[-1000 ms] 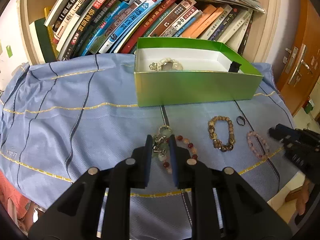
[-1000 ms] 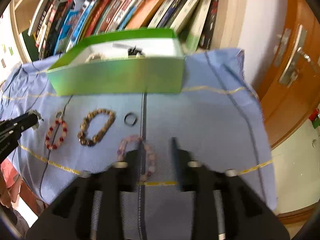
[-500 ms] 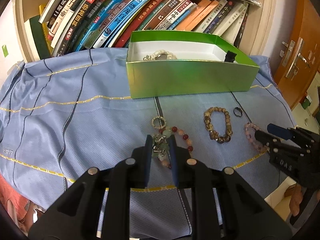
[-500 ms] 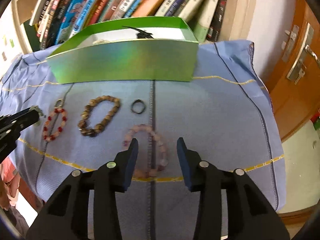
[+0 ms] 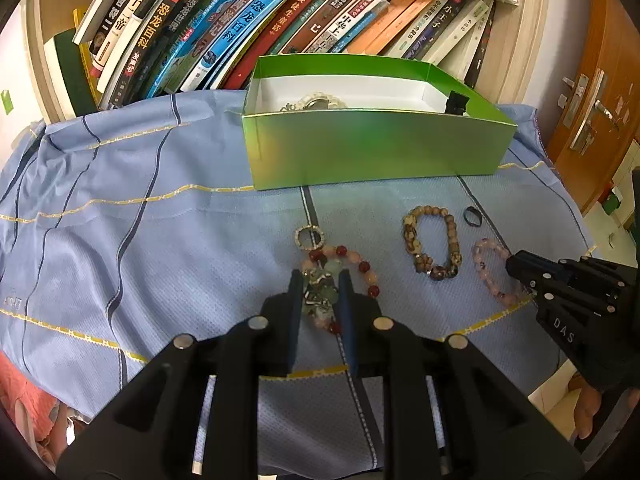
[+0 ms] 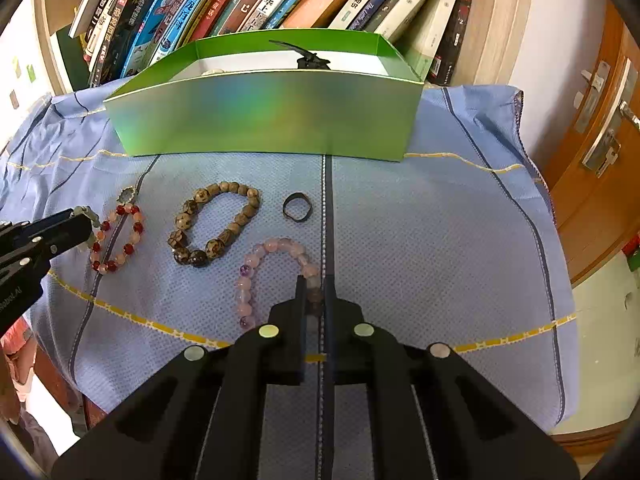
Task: Organize jewelry
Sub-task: 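Close the left tool on the red bead bracelet while the right tool grips the pink bead bracelet, then carry both held items over the green box and open both tools, then move the left tool to the red bead bracelet while the right tool approaches the wooden bead bracelet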
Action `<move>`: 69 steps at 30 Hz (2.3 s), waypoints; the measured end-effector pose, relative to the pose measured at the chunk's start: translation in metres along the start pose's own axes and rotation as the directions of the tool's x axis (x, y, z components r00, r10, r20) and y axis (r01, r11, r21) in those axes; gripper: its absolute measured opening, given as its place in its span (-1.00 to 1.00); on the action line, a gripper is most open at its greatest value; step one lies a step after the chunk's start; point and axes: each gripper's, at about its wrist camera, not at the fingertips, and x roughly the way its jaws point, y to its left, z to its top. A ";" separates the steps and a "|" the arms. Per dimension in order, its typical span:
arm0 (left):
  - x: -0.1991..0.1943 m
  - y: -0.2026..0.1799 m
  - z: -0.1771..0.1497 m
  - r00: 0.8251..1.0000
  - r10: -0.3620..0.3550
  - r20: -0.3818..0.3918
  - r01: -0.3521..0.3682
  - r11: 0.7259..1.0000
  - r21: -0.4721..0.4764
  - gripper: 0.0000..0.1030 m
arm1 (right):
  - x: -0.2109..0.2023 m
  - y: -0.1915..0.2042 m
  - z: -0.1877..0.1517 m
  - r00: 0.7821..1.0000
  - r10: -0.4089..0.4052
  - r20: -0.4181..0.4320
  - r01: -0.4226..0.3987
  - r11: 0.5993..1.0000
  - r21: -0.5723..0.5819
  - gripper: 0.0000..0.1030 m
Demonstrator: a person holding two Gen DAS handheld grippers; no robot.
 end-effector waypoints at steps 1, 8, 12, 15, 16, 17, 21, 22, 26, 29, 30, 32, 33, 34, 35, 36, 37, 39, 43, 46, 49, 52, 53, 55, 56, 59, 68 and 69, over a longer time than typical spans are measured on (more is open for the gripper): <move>0.000 0.000 0.000 1.000 0.000 0.000 0.000 1.000 0.000 -0.67 | 0.000 -0.002 0.000 1.000 0.004 0.001 -0.004 1.000 0.008 -0.84; -0.005 -0.001 0.001 1.000 0.005 0.015 -0.005 1.000 0.001 -0.67 | -0.022 -0.014 0.007 0.998 -0.002 0.056 0.000 0.999 0.035 -0.84; -0.012 -0.002 0.006 0.999 0.004 0.037 -0.004 1.000 0.001 -0.67 | -0.038 -0.019 0.017 0.995 -0.015 0.100 0.011 0.999 0.040 -0.84; -0.021 -0.001 0.015 0.998 0.007 0.068 -0.008 1.000 0.005 -0.67 | -0.052 -0.020 0.027 0.990 -0.023 0.142 0.018 0.999 0.037 -0.84; -0.024 -0.001 0.018 0.997 0.007 0.079 -0.008 1.000 0.006 -0.67 | -0.057 -0.020 0.031 0.987 -0.024 0.159 0.019 0.999 0.036 -0.84; -0.027 0.000 0.022 0.996 0.007 0.092 -0.008 1.000 0.006 -0.67 | -0.062 -0.020 0.035 0.984 -0.024 0.175 0.018 0.999 0.036 -0.84; -0.043 0.002 0.040 0.989 0.010 0.147 -0.011 1.000 0.006 -0.67 | -0.083 -0.019 0.051 0.970 -0.017 0.242 0.010 1.000 0.028 -0.84; -0.046 0.003 0.044 0.987 0.015 0.157 -0.016 1.000 0.007 -0.67 | -0.087 -0.018 0.054 0.967 -0.017 0.255 0.012 1.000 0.025 -0.84; -0.058 0.003 0.071 0.977 0.013 0.215 -0.017 1.000 0.019 -0.67 | -0.109 -0.015 0.081 0.941 -0.015 0.337 0.010 1.000 0.016 -0.84; -0.054 0.003 0.103 0.974 -0.002 0.228 -0.003 1.000 0.024 -0.67 | -0.123 -0.016 0.109 0.917 0.023 0.398 -0.032 0.999 0.015 -0.84; -0.050 0.002 0.113 0.975 -0.013 0.220 0.008 1.000 0.024 -0.67 | -0.126 -0.017 0.119 0.911 0.031 0.410 -0.043 0.999 0.020 -0.84; -0.041 0.002 0.131 0.979 -0.036 0.201 0.033 0.999 0.017 -0.67 | -0.127 -0.017 0.139 0.907 0.029 0.420 -0.045 0.999 0.027 -0.84; -0.035 0.002 0.140 0.981 -0.043 0.190 0.041 0.999 0.015 -0.67 | -0.125 -0.016 0.149 0.906 0.030 0.421 -0.046 0.999 0.028 -0.84; -0.026 0.002 0.151 0.983 -0.050 0.175 0.049 0.999 0.010 -0.67 | -0.121 -0.015 0.158 0.908 0.033 0.418 -0.050 0.998 0.030 -0.84; -0.019 0.002 0.159 0.985 -0.051 0.165 0.051 0.999 0.005 -0.67 | -0.115 -0.014 0.166 0.912 0.034 0.408 -0.052 0.998 0.032 -0.84; -0.013 0.002 0.162 0.986 -0.049 0.157 0.049 0.999 0.004 -0.67 | -0.108 -0.013 0.173 0.918 0.031 0.395 -0.049 0.998 0.036 -0.84; -0.005 0.002 0.167 0.988 -0.046 0.145 0.046 0.999 0.003 -0.67 | -0.097 -0.012 0.180 0.927 0.029 0.375 -0.046 0.998 0.036 -0.84; 0.014 0.002 0.174 0.994 -0.028 0.109 0.029 1.000 -0.004 -0.67 | -0.076 -0.007 0.189 0.940 0.027 0.340 -0.042 0.998 0.038 -0.84; 0.052 0.003 0.175 0.999 0.007 0.031 -0.006 1.000 -0.016 -0.66 | -0.010 -0.006 0.202 0.977 0.000 0.213 -0.018 0.996 0.085 -0.84; 0.077 0.009 0.170 0.999 0.016 -0.032 -0.017 0.999 -0.047 -0.66 | 0.028 -0.007 0.198 0.990 -0.031 0.134 0.018 0.995 0.098 -0.83; 0.080 0.016 0.166 0.999 0.009 -0.038 -0.012 0.998 -0.060 0.02 | 0.036 -0.012 0.189 0.989 -0.080 0.126 0.066 0.992 0.110 -0.24; 0.057 0.025 0.160 0.997 0.058 0.051 -0.055 0.996 -0.064 0.47 | 0.011 -0.026 0.175 0.977 -0.039 0.209 0.009 0.990 0.141 0.28; 0.051 0.027 0.158 0.996 0.071 0.060 -0.067 0.996 -0.058 0.47 | 0.003 -0.029 0.170 0.975 -0.042 0.220 0.010 0.990 0.143 0.28; 0.033 0.033 0.148 0.992 0.098 0.081 -0.094 0.994 -0.056 0.47 | -0.016 -0.037 0.150 0.972 -0.023 0.233 -0.010 0.990 0.140 0.28; 0.019 0.038 0.137 0.989 0.112 0.098 -0.105 0.992 -0.067 0.49 | -0.024 -0.041 0.138 0.971 -0.001 0.238 -0.032 0.990 0.138 0.28; -0.008 0.049 0.100 0.982 0.139 0.125 -0.126 0.987 -0.100 0.58 | -0.036 -0.043 0.101 0.977 0.032 0.210 -0.059 0.990 0.125 0.28; -0.007 0.034 0.016 0.991 0.133 0.025 -0.131 0.990 -0.050 0.58 | 0.000 0.012 0.049 0.995 0.086 0.058 -0.086 0.996 -0.006 -0.14; -0.006 0.030 0.013 0.992 0.126 0.024 -0.125 0.991 -0.039 0.58 | 0.004 0.018 0.050 0.995 0.084 0.045 -0.084 0.996 -0.016 -0.18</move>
